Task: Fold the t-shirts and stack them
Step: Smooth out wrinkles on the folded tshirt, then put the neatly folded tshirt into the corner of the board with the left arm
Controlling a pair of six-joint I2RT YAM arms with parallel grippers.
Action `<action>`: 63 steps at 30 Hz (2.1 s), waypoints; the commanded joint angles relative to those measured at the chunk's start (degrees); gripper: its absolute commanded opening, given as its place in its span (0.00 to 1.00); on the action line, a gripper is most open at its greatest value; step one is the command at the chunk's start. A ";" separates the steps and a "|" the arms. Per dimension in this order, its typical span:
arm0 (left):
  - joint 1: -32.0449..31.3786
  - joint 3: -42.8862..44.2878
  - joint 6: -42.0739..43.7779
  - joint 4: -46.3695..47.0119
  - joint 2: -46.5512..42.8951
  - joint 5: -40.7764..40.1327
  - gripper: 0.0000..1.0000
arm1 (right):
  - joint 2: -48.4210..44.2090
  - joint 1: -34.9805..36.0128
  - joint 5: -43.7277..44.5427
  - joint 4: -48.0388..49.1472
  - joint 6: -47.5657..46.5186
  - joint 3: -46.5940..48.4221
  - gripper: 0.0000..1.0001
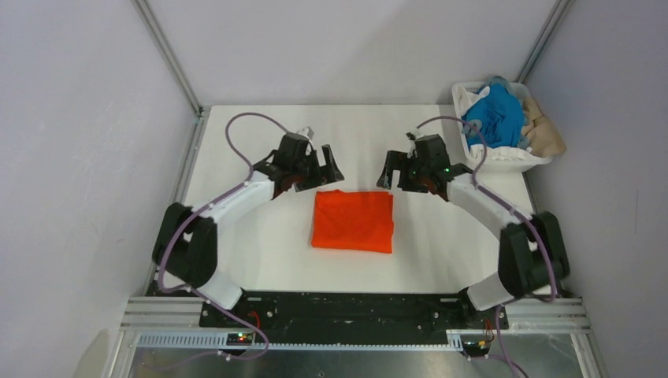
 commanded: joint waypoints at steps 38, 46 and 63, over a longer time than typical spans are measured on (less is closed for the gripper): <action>-4.86 -35.77 -1.80 15.60 -30.21 1.60 1.00 | -33.64 4.14 -19.08 17.65 17.87 -34.94 0.99; -2.01 -26.87 -1.98 10.22 -14.02 -4.56 0.89 | -46.27 -2.33 -11.59 6.94 19.09 -35.63 0.99; 3.35 -6.84 2.76 1.10 7.29 -18.00 0.00 | -35.78 -9.41 -21.28 12.71 14.51 -34.06 0.99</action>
